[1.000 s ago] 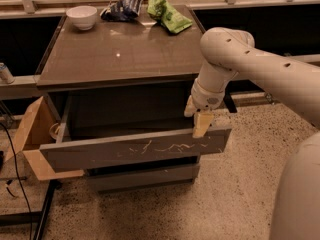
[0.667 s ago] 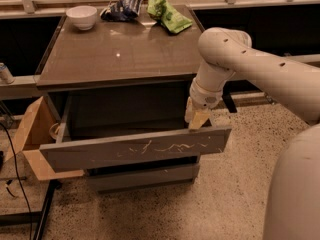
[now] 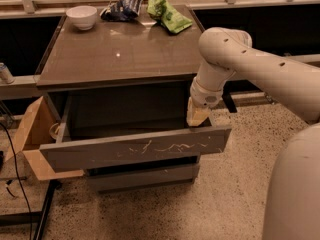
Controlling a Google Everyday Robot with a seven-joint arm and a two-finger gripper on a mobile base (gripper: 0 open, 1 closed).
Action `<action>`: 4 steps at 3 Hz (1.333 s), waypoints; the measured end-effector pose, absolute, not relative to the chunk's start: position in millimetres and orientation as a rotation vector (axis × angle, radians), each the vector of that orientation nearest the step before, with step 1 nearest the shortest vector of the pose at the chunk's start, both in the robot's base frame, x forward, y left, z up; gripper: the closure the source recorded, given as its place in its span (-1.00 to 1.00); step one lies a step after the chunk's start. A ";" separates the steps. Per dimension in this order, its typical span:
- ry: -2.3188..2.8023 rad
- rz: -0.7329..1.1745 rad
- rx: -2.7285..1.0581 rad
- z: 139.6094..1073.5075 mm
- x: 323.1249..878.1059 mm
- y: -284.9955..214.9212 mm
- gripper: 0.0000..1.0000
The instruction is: Open top drawer
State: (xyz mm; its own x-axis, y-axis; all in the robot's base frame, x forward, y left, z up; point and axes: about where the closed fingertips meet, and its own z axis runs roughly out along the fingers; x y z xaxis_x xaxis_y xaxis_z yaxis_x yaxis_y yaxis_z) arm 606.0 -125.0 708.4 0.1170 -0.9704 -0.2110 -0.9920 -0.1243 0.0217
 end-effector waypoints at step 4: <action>1.782 0.276 -2.117 696.1 608.7 -134.5 1.00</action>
Offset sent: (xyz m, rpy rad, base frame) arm 0.0083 -0.0092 -0.0011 0.1441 -0.1713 -0.0006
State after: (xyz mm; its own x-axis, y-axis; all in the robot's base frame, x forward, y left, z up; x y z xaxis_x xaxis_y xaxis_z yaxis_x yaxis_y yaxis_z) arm 608.7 -134.5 696.1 0.1859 -0.9092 -0.3727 -0.9793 -0.1405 -0.1457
